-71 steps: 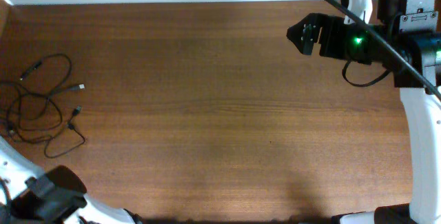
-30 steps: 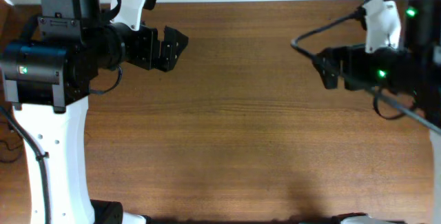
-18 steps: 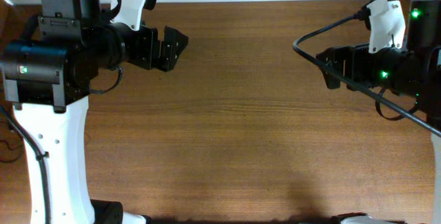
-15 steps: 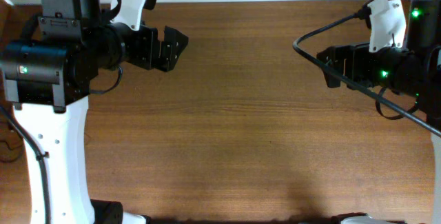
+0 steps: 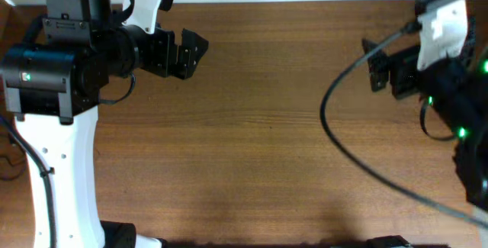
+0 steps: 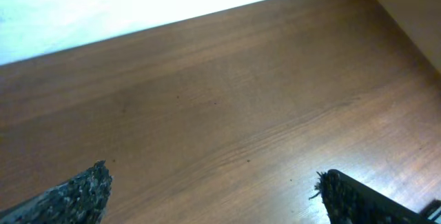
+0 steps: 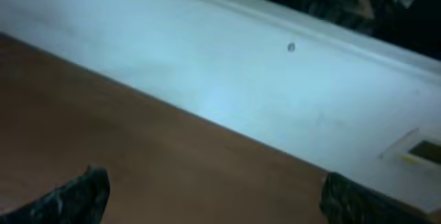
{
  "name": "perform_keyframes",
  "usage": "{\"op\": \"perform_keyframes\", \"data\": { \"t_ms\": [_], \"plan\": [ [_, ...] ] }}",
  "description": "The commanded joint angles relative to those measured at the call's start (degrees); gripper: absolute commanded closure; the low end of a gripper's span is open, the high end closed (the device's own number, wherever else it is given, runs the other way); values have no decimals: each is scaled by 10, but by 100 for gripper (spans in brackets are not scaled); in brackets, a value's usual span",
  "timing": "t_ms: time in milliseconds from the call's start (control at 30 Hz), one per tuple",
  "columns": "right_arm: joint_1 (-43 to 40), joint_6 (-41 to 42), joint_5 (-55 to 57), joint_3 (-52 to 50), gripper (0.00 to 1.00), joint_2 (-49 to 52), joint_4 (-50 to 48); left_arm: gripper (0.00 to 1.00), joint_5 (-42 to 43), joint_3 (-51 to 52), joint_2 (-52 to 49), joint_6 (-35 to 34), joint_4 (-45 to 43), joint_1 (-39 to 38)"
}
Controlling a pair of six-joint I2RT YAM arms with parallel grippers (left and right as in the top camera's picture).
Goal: Untangle cables
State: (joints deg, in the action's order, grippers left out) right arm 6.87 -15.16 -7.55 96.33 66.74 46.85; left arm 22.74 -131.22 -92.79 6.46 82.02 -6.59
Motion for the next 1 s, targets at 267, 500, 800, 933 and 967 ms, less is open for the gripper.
{"op": "perform_keyframes", "data": {
  "t_ms": [267, 500, 800, 933, 967],
  "plan": [
    [-116, -7, -85, -673, 1, -424, -458, 1, 8, -1, -3, 9, -1, -1],
    [-116, -7, -85, -885, 1, -625, -523, 1, 8, -1, -3, 9, -1, -1],
    [-114, -6, -90, -960, 1, -666, -472, 1, 8, -1, -3, 9, -1, -1],
    [-114, 10, -87, -960, 1, -666, -436, 1, 8, -1, -3, 9, -1, -1],
    [-114, 10, -87, -960, 1, -666, -436, 1, 8, -1, -3, 9, -1, 0]
  ]
}}
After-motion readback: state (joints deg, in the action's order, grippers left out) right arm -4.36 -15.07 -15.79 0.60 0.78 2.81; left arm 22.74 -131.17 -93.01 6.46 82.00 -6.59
